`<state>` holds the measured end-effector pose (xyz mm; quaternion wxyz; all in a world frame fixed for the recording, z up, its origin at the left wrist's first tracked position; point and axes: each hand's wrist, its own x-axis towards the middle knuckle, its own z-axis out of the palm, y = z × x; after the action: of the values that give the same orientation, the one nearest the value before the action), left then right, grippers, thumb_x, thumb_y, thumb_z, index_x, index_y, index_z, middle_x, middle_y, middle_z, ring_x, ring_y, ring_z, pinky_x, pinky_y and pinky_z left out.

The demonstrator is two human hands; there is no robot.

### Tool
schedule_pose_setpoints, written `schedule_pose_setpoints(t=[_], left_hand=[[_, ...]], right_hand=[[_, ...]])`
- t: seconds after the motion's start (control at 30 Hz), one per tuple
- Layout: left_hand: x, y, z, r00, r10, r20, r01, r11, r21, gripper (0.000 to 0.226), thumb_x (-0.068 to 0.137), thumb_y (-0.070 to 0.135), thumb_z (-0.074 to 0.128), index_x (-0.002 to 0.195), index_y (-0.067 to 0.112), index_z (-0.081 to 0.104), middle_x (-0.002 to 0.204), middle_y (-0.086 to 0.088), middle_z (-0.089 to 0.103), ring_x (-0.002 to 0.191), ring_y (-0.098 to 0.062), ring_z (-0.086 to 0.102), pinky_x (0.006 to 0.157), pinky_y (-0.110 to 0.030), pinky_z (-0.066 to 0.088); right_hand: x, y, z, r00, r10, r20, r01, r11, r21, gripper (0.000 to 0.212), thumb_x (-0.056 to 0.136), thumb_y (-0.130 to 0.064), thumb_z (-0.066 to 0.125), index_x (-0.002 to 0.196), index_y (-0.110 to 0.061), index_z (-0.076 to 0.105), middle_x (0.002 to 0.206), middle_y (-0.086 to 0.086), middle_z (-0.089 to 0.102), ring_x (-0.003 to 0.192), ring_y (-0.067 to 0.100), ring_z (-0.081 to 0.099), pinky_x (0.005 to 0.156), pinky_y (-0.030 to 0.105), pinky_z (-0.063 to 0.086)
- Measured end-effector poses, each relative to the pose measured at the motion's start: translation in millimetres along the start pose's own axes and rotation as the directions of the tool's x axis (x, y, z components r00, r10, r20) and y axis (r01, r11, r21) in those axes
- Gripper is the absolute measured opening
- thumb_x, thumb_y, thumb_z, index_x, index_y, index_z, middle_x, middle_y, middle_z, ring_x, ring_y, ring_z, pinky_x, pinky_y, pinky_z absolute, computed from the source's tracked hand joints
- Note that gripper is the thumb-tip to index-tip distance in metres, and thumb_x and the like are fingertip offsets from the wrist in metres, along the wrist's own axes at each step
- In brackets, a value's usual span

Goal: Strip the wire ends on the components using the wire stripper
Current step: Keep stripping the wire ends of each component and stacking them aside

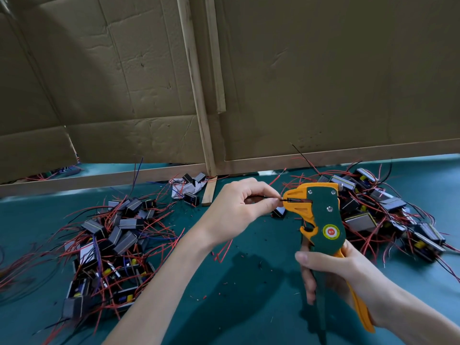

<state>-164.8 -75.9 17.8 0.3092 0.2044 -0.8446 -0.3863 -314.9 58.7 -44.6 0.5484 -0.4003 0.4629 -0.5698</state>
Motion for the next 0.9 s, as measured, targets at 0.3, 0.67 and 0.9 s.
schedule_pose_setpoints(t=[0.3,0.67,0.9], left_hand=[[1.5,-9.1,-1.4,0.997,-0.075,-0.002,0.075,0.997,0.005,0.010,0.090,0.013,0.064,0.086,0.016,0.073,0.091,-0.008,0.070,0.080,-0.013,0.062,0.077,-0.024,0.046],[24.6,2.0,4.2,0.970,0.040,-0.241,-0.002,0.988,0.154,0.011,0.089,0.018,0.066,0.084,0.023,0.074,0.078,0.012,0.064,0.076,-0.009,0.052,0.076,-0.022,0.040],[105.1,43.0,70.4,0.878,0.096,-0.468,-0.140,0.988,-0.060,0.014,0.090,0.003,0.063,0.098,-0.002,0.073,0.092,-0.015,0.069,0.077,-0.019,0.064,0.076,-0.030,0.056]], right_hand=[[6.8,5.1,0.1,0.989,-0.037,0.141,0.001,0.970,0.245,0.046,0.046,-0.016,0.095,0.084,-0.005,0.070,0.074,0.028,0.059,0.066,0.039,0.062,0.066,0.047,0.056],[16.4,2.0,-14.4,0.998,0.021,0.054,-0.040,0.928,0.369,0.037,0.055,0.002,0.077,0.091,0.000,0.067,0.079,0.026,0.060,0.070,0.041,0.063,0.069,0.050,0.057],[18.7,3.6,-15.8,0.994,0.107,-0.030,-0.081,0.884,0.459,0.022,0.061,0.002,0.060,0.082,0.001,0.068,0.075,0.025,0.062,0.066,0.039,0.066,0.062,0.048,0.060]])
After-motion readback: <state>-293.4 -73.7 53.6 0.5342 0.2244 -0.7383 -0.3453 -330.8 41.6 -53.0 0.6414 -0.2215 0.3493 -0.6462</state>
